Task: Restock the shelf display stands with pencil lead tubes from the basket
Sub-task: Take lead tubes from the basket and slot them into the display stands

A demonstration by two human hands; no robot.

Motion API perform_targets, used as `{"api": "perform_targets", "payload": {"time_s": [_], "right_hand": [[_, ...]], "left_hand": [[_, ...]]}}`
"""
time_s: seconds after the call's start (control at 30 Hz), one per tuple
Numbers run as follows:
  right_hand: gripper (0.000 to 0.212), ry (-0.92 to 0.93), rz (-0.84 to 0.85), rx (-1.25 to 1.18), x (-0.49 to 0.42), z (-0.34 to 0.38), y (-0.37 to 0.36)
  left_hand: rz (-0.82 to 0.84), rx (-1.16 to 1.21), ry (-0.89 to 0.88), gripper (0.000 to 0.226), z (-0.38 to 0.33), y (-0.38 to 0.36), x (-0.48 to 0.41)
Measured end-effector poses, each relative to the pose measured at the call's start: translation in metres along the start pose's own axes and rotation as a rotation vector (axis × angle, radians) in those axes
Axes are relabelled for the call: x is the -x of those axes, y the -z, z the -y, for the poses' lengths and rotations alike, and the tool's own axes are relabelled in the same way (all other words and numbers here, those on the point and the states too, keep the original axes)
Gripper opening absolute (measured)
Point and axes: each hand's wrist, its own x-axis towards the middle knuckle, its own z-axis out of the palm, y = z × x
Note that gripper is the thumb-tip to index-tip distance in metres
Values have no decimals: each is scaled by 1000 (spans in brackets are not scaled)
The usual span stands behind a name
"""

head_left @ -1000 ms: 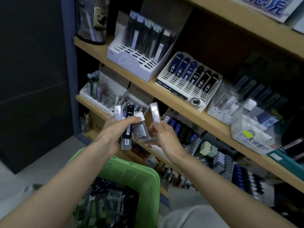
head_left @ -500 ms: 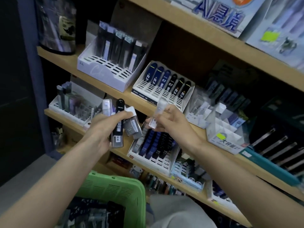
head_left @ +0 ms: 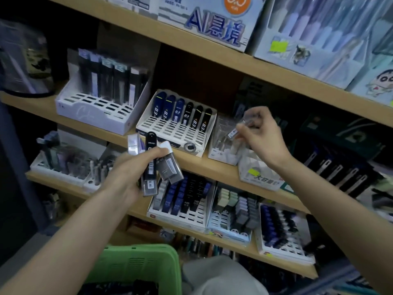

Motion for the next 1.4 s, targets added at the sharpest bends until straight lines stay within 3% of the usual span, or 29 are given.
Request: {"api": "perform_targets", "payload": {"time_s": [0.1,0.27,0.57,0.83,0.93,1.03,1.07,1.13,1.2,1.4], "right_hand": [[8,-9,0,110,-6,-10,2],[18,41,72,286,-14,-19,-4],[20,121,213,340,-20,-27,-4],[25,243,133,509,-15,-28,-5],[30,271,83,545,-8,-25,-5],[19,271,-6,361,6,-13,-6],[13,212,37,226,12,-5,-6],[12,18,291,-2,24,11,-7],[13,-107,550,-42,31,21,-8],[23,-205,648,-183,30,20,1]], "left_hand": [[13,4,13,41,-2,-11,0],[33,-36,58,61,2,-22,0],[25,-81,82,56,11,-31,3],[32,-143,87,59,16,-45,7],[33,-140,71,50,18,-49,10],[23,-142,52,50,19,-53,12],[22,-145,49,52,19,-55,12],[33,-153,43,52,19,-58,14],[59,-153,30,41,19,-63,18],[88,-168,39,30,17,-69,31]]}}
